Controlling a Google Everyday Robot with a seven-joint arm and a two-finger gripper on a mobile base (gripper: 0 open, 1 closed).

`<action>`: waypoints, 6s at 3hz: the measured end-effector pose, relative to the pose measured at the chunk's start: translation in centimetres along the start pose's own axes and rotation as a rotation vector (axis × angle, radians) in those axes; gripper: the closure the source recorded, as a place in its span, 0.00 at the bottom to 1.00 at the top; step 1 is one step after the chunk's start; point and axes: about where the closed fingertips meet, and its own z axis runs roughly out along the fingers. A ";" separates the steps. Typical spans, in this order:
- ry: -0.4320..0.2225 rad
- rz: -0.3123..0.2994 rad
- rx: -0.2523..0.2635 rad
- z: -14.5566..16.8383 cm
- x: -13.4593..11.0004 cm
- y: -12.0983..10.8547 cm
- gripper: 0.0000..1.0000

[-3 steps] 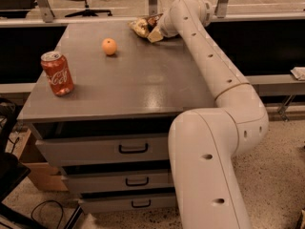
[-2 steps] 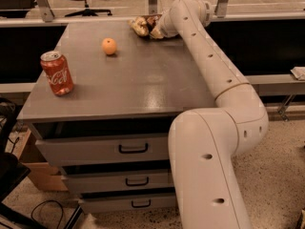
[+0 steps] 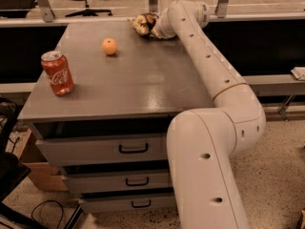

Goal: Move brown chip bag near coke can

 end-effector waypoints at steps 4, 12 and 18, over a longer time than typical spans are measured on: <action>0.052 -0.019 0.150 -7.5 -3.5 -6.8 1.00; 0.347 -0.094 0.255 -34.1 -13.8 -4.3 1.00; 0.427 0.038 0.020 -35.0 -10.6 13.8 1.00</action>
Offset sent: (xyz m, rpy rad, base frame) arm -0.0101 -0.0289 0.0521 0.0329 -0.0323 -0.1150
